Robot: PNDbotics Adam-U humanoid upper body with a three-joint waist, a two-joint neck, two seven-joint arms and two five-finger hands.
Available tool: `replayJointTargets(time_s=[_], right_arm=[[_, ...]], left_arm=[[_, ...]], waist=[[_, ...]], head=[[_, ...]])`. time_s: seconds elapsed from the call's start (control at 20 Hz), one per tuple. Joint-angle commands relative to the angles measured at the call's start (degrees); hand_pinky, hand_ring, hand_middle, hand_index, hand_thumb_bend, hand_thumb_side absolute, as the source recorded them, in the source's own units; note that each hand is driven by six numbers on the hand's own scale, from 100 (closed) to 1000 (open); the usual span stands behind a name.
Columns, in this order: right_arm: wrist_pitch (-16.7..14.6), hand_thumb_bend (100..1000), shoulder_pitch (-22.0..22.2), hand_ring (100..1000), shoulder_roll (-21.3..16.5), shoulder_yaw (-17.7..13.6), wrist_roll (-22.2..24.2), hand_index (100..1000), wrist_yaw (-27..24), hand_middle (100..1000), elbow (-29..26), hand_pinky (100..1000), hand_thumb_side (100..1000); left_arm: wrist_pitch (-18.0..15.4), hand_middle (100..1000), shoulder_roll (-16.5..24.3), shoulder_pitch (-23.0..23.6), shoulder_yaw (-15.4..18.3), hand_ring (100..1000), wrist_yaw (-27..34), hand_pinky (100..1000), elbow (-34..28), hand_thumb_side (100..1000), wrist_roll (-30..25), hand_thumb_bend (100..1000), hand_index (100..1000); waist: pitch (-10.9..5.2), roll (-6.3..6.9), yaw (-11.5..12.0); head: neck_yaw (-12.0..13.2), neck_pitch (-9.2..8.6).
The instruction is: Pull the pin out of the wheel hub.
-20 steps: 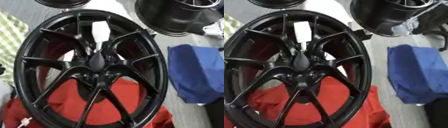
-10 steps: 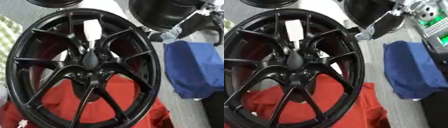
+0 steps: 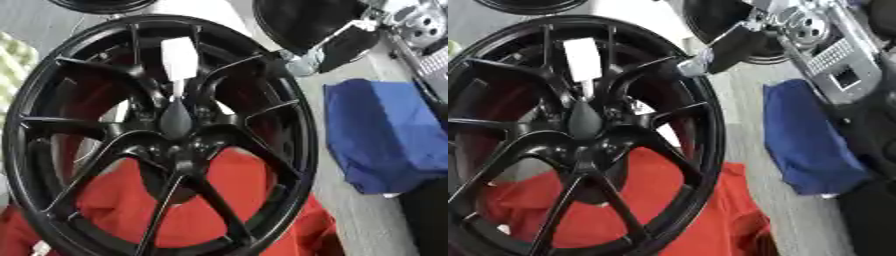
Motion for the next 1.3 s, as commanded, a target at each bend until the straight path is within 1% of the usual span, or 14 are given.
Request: replayJointTargets(time_s=[0.05,0.35,0.45,0.8,0.9,1.05,1.2,1.3], right_arm=[[2.3,584,-1.3,794,-0.8,0.1,-1.3,876,0.9,726,0.1,787,349],[4.7,576,-1.8,793,-0.4,1.0,-3.1,880,-0.1,722,0.1,782,343],[5.4,555,-1.8,792,-0.1,1.4,-2.9,882,-0.9,717,0.3,776,348],[7.7,523,-2.0,790,0.0,2.1,-1.7,892,-6.5,713,0.1,761,356],[8.4,512,-2.0,789,0.0,2.2,-0.9,895,-8.3,714,-0.3,756,366],[9.5,498,-2.0,791,-0.3,2.3,0.5,902,-10.1,719,-1.0,754,382],[10.5,495,-1.9,792,-0.5,2.3,1.8,903,-10.8,721,-1.6,754,385],[11.1,499,-1.8,794,-0.6,2.4,2.4,902,-10.7,723,-1.8,757,385]], left_arm=[[-0.1,552,-0.6,-1.2,-0.6,632,0.3,723,-0.3,994,-0.4,150,760],[-0.1,553,-1.4,-2.2,-1.4,631,0.0,723,0.0,998,-1.2,152,760],[-0.1,553,-1.5,-2.5,-1.6,628,-0.1,723,0.1,1000,-1.3,153,760],[-0.1,554,-1.7,-3.3,-2.2,628,-0.3,725,0.1,1000,-2.0,153,761],[-0.1,554,-1.7,-3.4,-2.4,628,-0.4,725,0.1,1000,-2.2,154,761],[-0.1,554,-1.8,-3.4,-2.6,628,-0.4,725,0.2,1000,-2.5,154,761],[-0.1,554,-1.9,-3.4,-2.8,628,-0.5,726,0.2,1000,-2.7,155,761],[-0.1,554,-2.0,-3.5,-2.8,629,-0.6,726,0.2,1000,-2.8,155,761]], waist=[[-0.83,0.38,0.4],[-0.26,-0.33,2.3],[-0.06,-0.67,2.9],[0.42,-1.73,4.9],[0.45,-1.91,5.1],[0.40,-2.11,5.5],[0.25,-2.24,5.7],[0.19,-2.29,5.8]], head=[[-0.7,0.53],[-1.6,0.08],[-2.0,-0.17],[-3.4,-1.34],[-3.6,-1.82],[-3.8,-3.11],[-4.2,-4.40],[-4.5,-4.94]])
